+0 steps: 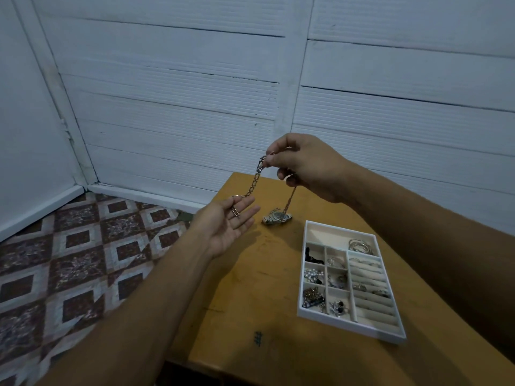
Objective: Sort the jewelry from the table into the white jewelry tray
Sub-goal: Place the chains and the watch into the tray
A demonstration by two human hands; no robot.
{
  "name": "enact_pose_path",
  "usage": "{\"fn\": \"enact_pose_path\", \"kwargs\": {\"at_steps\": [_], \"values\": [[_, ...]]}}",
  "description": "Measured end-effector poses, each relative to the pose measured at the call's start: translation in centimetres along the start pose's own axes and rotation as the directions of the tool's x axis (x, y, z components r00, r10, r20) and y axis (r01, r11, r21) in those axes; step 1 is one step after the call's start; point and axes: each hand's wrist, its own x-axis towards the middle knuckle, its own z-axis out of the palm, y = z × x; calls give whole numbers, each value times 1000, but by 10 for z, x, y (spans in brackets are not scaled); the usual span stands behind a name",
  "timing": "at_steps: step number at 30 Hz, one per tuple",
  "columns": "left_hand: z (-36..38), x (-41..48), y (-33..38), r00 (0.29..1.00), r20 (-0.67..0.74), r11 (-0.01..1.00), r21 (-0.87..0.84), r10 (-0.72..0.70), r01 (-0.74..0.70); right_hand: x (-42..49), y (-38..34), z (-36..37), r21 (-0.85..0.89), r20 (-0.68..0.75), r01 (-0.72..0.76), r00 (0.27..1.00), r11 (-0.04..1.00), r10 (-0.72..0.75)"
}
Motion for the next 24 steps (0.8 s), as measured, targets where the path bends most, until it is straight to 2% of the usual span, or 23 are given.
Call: {"fn": "enact_pose_path", "kwargs": {"at_steps": [7, 15, 17, 18, 19, 21, 22, 24], "values": [[4, -1, 5, 999, -37, 999, -16, 35, -36, -1, 6, 4, 18, 14, 8, 1000, 1000, -8], [-30, 12, 34, 984, -150, 969, -211, 98, -129, 15, 49, 30, 16, 92, -86, 992, 996, 84], [-39, 16, 42, 981, -162, 964, -222, 109, -144, 20, 62, 35, -82, 121, -94, 987, 992, 103], [-43, 17, 45, 981, -163, 964, -222, 109, -144, 22, 68, 38, -193, 139, -87, 984, 977, 115], [-45, 18, 47, 981, -164, 965, -218, 108, -143, 23, 74, 40, -350, 161, -64, 979, 934, 127], [-49, 20, 47, 980, -168, 969, -207, 103, -137, 26, 86, 44, -699, 195, 25, 968, 714, 157], [-51, 21, 47, 980, -170, 969, -207, 102, -137, 27, 90, 46, -801, 210, 57, 959, 596, 190], [-54, 22, 48, 979, -173, 967, -212, 105, -142, 27, 99, 48, -878, 210, 44, 930, 477, 301]]}}
